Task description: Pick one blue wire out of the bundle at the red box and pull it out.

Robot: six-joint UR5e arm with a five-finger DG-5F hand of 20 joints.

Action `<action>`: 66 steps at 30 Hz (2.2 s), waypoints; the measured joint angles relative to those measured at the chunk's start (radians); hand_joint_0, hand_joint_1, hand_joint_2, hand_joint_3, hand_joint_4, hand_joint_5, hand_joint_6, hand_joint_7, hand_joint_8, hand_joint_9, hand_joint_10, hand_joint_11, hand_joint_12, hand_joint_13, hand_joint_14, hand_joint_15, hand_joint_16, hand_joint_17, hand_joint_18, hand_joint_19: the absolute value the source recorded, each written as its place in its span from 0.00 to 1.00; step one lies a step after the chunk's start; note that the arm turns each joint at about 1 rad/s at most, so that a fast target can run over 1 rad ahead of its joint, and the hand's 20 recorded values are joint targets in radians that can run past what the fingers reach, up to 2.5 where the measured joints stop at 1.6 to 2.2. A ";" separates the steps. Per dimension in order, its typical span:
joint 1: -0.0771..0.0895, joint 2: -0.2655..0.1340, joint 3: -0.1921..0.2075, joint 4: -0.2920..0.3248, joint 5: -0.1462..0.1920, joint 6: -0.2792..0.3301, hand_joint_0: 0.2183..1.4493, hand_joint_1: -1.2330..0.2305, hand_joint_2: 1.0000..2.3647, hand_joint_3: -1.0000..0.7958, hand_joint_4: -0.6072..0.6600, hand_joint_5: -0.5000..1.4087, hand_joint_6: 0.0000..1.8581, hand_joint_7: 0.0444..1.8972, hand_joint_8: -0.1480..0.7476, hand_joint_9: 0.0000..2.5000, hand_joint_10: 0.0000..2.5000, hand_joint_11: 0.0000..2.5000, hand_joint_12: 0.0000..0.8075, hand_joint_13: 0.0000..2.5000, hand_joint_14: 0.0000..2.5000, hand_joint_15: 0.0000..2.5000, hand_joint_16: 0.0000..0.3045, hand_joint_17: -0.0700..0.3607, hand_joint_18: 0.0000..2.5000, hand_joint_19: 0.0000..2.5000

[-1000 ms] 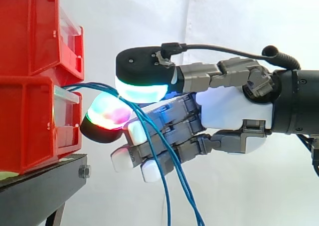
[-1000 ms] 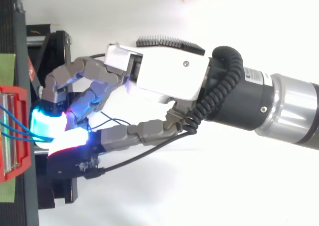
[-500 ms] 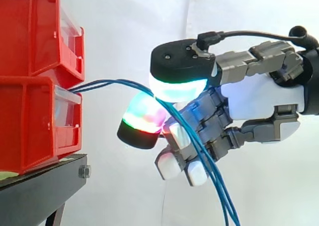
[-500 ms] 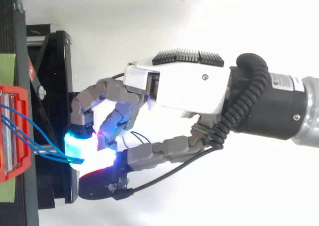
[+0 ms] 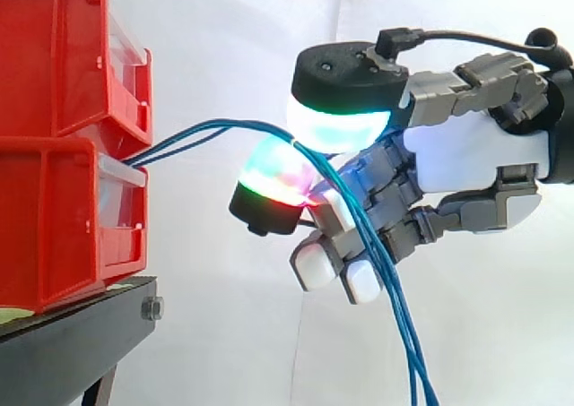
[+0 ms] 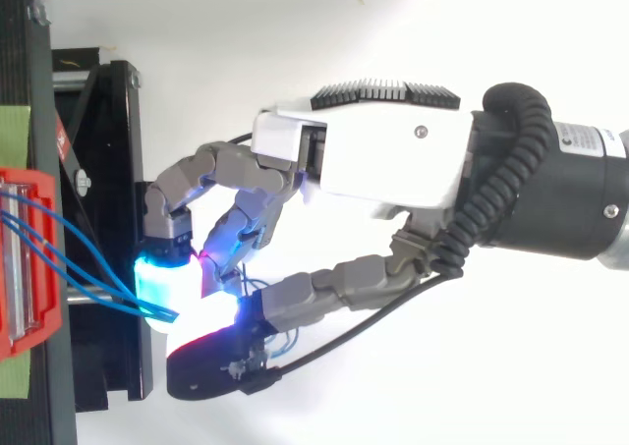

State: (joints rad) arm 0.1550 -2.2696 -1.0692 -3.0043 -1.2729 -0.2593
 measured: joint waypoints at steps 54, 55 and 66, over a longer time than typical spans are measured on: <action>-0.010 0.019 0.000 -0.043 -0.123 0.279 0.46 0.24 0.00 0.28 0.68 0.17 0.48 0.65 0.62 0.37 0.00 0.29 0.51 0.37 0.00 0.17 0.15 0.40 0.37 0.18; -0.011 0.019 0.000 -0.043 -0.124 0.279 0.42 0.24 0.00 0.28 0.73 0.17 0.47 0.60 0.62 0.37 0.00 0.28 0.51 0.37 0.00 0.16 0.15 0.41 0.36 0.18; -0.014 0.019 0.000 -0.044 -0.125 0.279 0.31 0.34 0.00 0.28 0.68 0.18 0.45 0.48 0.59 0.38 0.00 0.28 0.51 0.36 0.00 0.17 0.15 0.41 0.35 0.20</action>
State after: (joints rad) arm 0.1415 -2.2504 -1.0694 -3.0480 -1.3974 0.0200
